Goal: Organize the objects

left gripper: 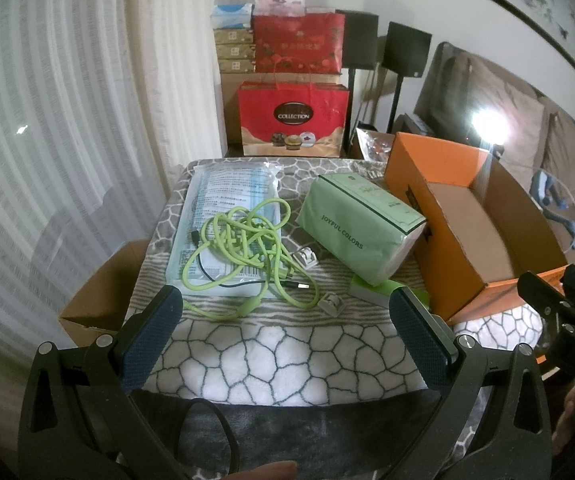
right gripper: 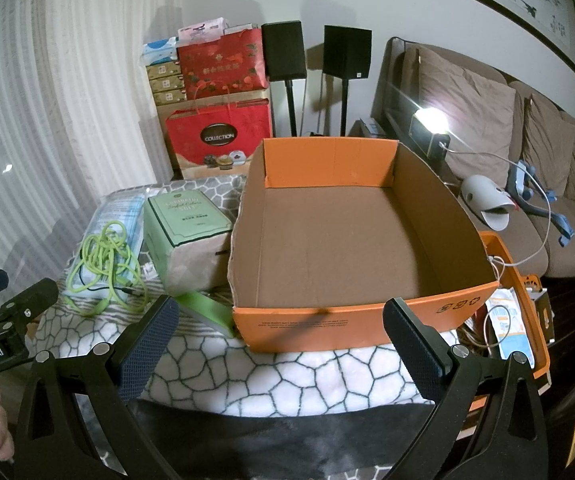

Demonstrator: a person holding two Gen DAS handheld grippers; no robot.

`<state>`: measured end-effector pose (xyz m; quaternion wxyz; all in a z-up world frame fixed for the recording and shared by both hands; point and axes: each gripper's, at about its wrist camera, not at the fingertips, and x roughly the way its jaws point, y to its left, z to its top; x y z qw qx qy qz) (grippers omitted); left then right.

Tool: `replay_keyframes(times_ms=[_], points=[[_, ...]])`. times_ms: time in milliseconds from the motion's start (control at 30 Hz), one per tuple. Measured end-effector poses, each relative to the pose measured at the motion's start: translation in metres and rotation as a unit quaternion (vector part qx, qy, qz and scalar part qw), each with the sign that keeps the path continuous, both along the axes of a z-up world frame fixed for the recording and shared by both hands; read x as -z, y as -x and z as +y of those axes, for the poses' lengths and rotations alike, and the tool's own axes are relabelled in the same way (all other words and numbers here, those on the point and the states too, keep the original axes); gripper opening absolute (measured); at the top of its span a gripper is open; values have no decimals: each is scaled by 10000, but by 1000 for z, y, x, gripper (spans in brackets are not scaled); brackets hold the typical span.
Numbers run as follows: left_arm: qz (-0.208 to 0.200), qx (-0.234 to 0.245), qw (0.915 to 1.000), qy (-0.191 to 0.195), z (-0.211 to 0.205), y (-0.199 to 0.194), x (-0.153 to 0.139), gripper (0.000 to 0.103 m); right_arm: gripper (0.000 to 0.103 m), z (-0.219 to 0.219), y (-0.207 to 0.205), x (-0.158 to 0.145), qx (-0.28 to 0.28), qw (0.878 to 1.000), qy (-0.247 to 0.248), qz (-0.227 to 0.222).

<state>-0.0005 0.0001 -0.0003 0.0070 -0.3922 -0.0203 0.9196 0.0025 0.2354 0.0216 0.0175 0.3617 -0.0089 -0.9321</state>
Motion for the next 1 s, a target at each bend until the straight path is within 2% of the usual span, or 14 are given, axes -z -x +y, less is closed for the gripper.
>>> replay_keyframes(times_ms=[1000], points=[[-15, -2, 10000, 10, -2, -1, 0, 103, 103, 1, 1, 0, 4, 10000, 13, -12]])
